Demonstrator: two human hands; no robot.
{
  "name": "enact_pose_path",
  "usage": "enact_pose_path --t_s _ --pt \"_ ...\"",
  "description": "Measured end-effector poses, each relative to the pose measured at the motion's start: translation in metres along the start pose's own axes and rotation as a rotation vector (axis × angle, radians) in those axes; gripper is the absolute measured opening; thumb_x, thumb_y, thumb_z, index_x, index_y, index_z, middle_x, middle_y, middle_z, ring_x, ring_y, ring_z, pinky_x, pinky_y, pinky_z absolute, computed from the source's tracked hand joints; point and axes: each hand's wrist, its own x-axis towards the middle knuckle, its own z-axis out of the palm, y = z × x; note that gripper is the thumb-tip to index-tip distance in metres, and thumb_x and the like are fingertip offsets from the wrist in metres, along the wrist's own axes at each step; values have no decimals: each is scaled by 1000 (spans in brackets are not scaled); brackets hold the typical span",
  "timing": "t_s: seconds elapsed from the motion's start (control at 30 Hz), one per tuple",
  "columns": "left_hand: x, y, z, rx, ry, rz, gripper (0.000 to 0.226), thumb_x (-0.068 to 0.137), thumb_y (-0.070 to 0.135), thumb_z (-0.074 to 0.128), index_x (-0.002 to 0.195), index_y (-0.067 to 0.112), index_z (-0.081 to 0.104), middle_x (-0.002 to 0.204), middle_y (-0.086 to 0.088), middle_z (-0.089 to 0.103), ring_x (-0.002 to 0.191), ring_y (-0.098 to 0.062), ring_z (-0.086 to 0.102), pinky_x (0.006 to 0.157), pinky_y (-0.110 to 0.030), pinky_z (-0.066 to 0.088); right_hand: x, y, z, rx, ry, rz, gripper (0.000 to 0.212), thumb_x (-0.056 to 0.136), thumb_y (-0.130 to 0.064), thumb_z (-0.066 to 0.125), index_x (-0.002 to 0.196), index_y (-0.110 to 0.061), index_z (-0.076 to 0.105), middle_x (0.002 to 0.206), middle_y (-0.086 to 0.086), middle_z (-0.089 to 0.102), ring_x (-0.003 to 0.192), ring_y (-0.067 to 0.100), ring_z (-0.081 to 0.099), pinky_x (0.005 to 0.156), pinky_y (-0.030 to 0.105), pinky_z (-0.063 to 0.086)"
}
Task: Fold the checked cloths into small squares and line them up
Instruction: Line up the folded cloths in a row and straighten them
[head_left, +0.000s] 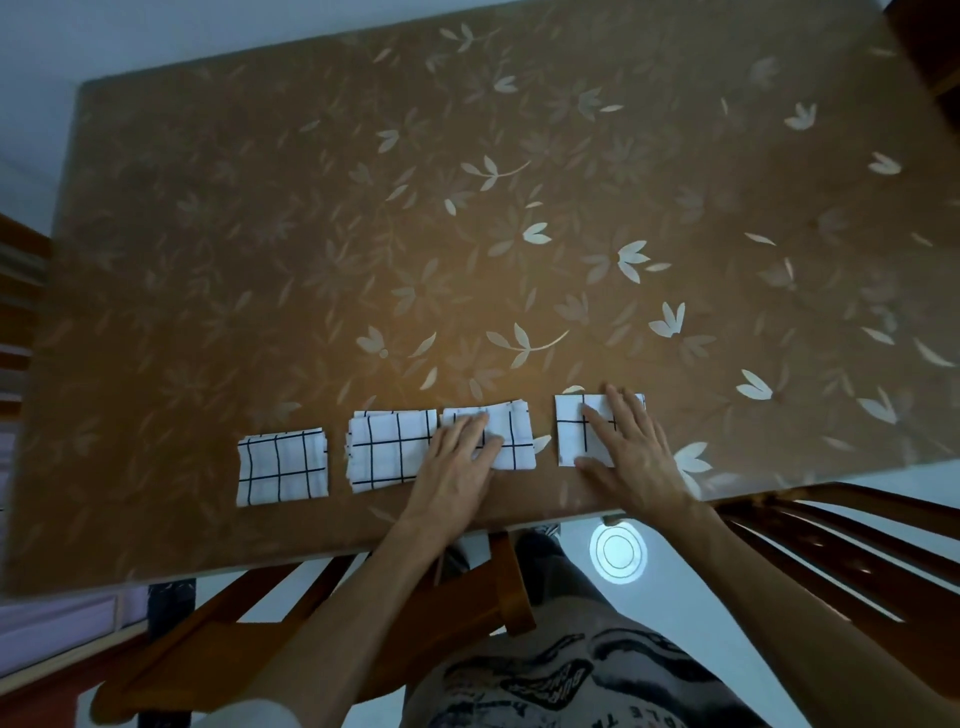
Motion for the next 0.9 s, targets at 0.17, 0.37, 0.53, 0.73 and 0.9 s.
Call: enact_pose_path --t_s 0.17,0.37,0.53,0.73,0.9 --pt "4 7 -4 -32 -21 -3 49 91 14 63 138 20 49 158 -10 32 146 -30 26 119 -46 23 3 -19 1 5 -20 -64 67 99 -50 42 155 -26 14 164 6 -7 151 24 -8 121 43 5" --pt "0 6 -4 -56 -20 -11 49 87 19 63 134 19 50 157 -9 33 145 -29 26 119 -50 27 6 -11 -1 -21 0 -85 67 98 -50 48 154 -24 22 164 9 0 151 27 -2 120 41 6" --pt "1 11 -5 -91 89 21 33 94 25 51 126 18 57 153 -11 39 144 -28 29 118 -49 29 17 -8 -3 5 223 -151 48 94 -38 57 137 -16 53 143 10 51 136 30 42 113 44 29" --pt "14 28 -8 -131 134 92 37 90 14 59 127 14 59 150 -13 45 142 -29 36 117 -48 33 44 -8 -33 -65 88 -151 43 94 -27 59 136 -28 52 140 2 51 124 26 46 98 37 36" --pt "23 46 -12 -143 161 148 43 84 5 63 127 11 60 140 -13 52 135 -29 42 113 -43 37 29 23 -47 164 -6 165 25 89 -27 59 114 -23 65 114 2 67 99 25 62 83 38 54"
